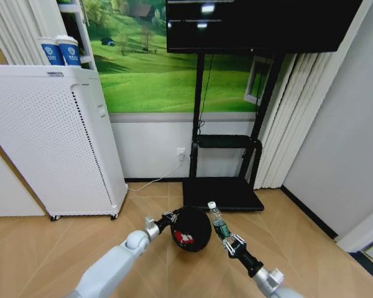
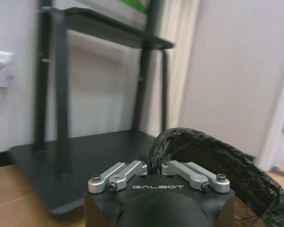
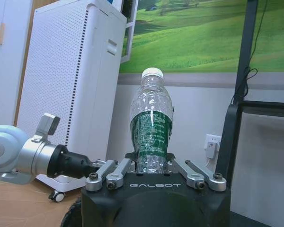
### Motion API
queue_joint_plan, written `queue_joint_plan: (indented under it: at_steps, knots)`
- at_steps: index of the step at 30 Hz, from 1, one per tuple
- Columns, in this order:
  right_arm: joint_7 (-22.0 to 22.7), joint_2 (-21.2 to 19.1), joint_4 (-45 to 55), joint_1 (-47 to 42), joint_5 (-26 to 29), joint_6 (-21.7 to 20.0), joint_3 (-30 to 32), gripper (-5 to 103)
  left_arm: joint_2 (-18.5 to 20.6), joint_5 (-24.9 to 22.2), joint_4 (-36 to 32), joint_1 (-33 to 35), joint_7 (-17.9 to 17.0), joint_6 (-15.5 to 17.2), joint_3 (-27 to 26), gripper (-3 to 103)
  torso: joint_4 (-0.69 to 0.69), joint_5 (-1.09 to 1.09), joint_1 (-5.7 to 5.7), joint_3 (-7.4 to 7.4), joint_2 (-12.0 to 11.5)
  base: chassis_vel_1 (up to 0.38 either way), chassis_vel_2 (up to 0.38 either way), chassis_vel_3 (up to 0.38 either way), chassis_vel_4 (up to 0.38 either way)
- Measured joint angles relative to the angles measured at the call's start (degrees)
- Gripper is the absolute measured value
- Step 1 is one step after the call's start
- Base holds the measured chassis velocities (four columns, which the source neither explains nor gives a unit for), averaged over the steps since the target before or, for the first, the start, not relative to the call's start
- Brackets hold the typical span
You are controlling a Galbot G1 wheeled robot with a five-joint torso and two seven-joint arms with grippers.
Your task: Pick up the trash bin and place the garbage on the floor into it.
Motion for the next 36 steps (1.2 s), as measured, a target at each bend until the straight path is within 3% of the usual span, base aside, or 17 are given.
queue_joint_plan:
  at_steps: [4,14,16,20,24,26,29,31,32,35,36]
  knots:
    - [0.45,1.54,0.16,-0.53,-3.09,0.26,-1.23,24,-0.13,-1.48,-4.25,0.02,1.37,0.35,3.01,7,0.01,0.0,0.0,0.0,0.0,0.0,0.0,0.0,0.0]
    - [0.65,3.88,-2.42,-1.0,-6.47,1.5,-3.02,24,0.97,-3.02,-9.13,1.04,1.51,1.78,3.69,7,0.01,0.01,0.0,0.0,0.0,0.0,0.0,0.0,0.0]
    - [1.81,4.31,-2.43,-0.87,-7.01,1.3,-3.56,35,1.02,-3.21,-9.59,0.94,1.5,1.92,3.69,7,0.02,0.01,0.0,0.0,0.0,0.0,0.0,0.0,0.0]
    - [3.03,4.76,-2.39,-0.81,-7.51,1.14,-3.88,45,1.0,-3.21,-9.65,1.01,1.42,1.95,3.69,7,0.01,0.01,0.0,0.0,0.0,0.0,0.0,0.0,0.0]
    - [3.77,4.95,-2.16,-1.09,-7.58,0.94,-3.86,68,1.0,-3.41,-10.06,1.84,1.12,2.04,3.04,7,0.01,0.0,0.0,0.0,0.0,0.0,0.0,0.0,0.0]
    - [3.95,4.95,-2.1,-1.12,-7.58,0.91,-3.79,68,1.01,-3.43,-10.13,2.08,1.06,2.04,2.72,7,0.01,0.0,0.0,0.0,0.0,0.0,0.0,0.0,0.0]
    - [4.33,4.95,-1.72,-1.18,-7.32,0.71,-3.52,84,1.09,-4.04,-10.67,3.07,0.37,2.22,1.5,7,0.01,0.0,0.0,0.0,0.0,0.0,0.0,0.0,0.0]
    - [4.44,4.95,-1.63,-1.2,-7.16,0.66,-3.45,84,1.1,-4.16,-10.84,3.32,0.19,2.24,1.14,7,0.01,0.01,0.0,0.0,0.0,0.0,0.0,0.0,0.0]
    - [5.07,4.97,-1.16,-1.26,-6.38,0.44,-3.12,95,1.11,-4.55,-11.46,4.33,-0.55,2.31,-0.25,7,0.01,0.0,0.0,0.0,0.0,0.0,0.0,0.0,0.0]
    - [6.69,5.02,-0.44,-1.31,-5.77,-0.11,-2.7,98,1.11,-5.14,-12.22,5.52,-1.69,2.41,-1.97,7,-0.01,0.0,0.0,0.0,0.0,0.0,0.0,0.0,0.0]
    - [10.78,5.13,0.63,-1.28,-5.44,-1.95,-2.15,100,1.34,-6.33,-13.81,7.22,-4.8,2.77,-4.38,7,0.0,-0.01,0.0,0.0,0.01,0.0,0.0,0.0,0.0]
